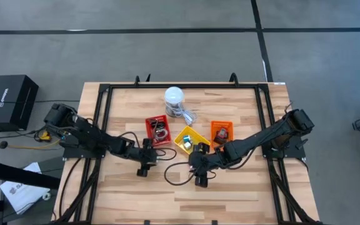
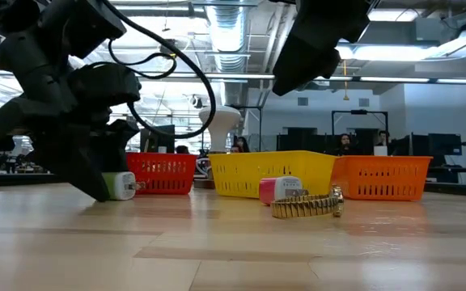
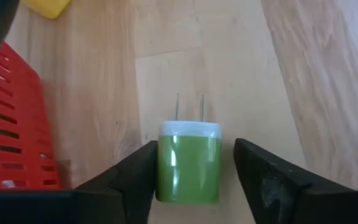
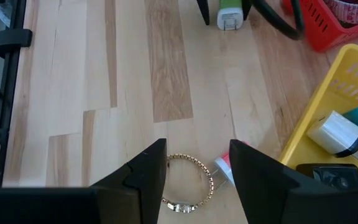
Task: Pick & Place Office items
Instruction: Put the green charger adapter into the yellow basket
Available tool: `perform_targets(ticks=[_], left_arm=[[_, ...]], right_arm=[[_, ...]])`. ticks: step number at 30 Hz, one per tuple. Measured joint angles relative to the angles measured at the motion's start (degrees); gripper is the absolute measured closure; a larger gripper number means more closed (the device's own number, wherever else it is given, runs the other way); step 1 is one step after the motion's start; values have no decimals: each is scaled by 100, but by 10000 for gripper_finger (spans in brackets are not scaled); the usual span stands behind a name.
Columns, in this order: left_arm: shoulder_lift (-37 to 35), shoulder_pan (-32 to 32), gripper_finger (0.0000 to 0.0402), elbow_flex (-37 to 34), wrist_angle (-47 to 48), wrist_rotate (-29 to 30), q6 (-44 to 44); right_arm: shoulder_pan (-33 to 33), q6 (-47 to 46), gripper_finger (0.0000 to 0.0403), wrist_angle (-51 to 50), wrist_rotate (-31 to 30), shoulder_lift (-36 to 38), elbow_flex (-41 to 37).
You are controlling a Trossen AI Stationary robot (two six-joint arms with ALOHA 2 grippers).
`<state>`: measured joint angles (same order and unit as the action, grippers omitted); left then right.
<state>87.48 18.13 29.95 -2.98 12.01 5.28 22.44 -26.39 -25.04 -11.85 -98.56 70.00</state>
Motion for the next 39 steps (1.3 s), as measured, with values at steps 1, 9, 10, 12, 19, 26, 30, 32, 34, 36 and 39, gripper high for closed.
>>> perform_targets(ticks=[1,9,10,12,19,26,30,32,34,36,39], left_arm=[[0,0,205,0,-10,0,2],[4,0,275,-2,-458,11,11],[4,0,275,-2,-661,10,9],[4,0,275,-2,-1194,14,-35],[4,-311,254,294,-2888,24,-906],[74,-1185,266,962,-2879,-752,-1087],[232,-1563,255,1027,-2884,-890,-1085],[435,-1682,255,1034,-2971,-894,-1060],[681,-1759,258,1032,-2944,-911,-1056],[921,-1795,261,1025,-2952,-1022,-1064],[1153,-1812,258,1025,-2960,-1052,-1091]], right_arm=[[0,0,237,0,-1,0,0],[0,0,237,0,-1,0,0],[0,0,237,0,-1,0,0],[0,0,237,2,-1,0,0],[-74,0,237,19,-1,0,0],[39,-6,238,-439,29,20,-2],[256,-17,241,-945,-46,56,-4],[341,-11,243,-1123,-270,52,-7],[409,-2,244,-1259,-610,55,-7],[440,-2,246,-1388,-939,52,-7],[443,-20,247,-1452,-1026,52,-7]])
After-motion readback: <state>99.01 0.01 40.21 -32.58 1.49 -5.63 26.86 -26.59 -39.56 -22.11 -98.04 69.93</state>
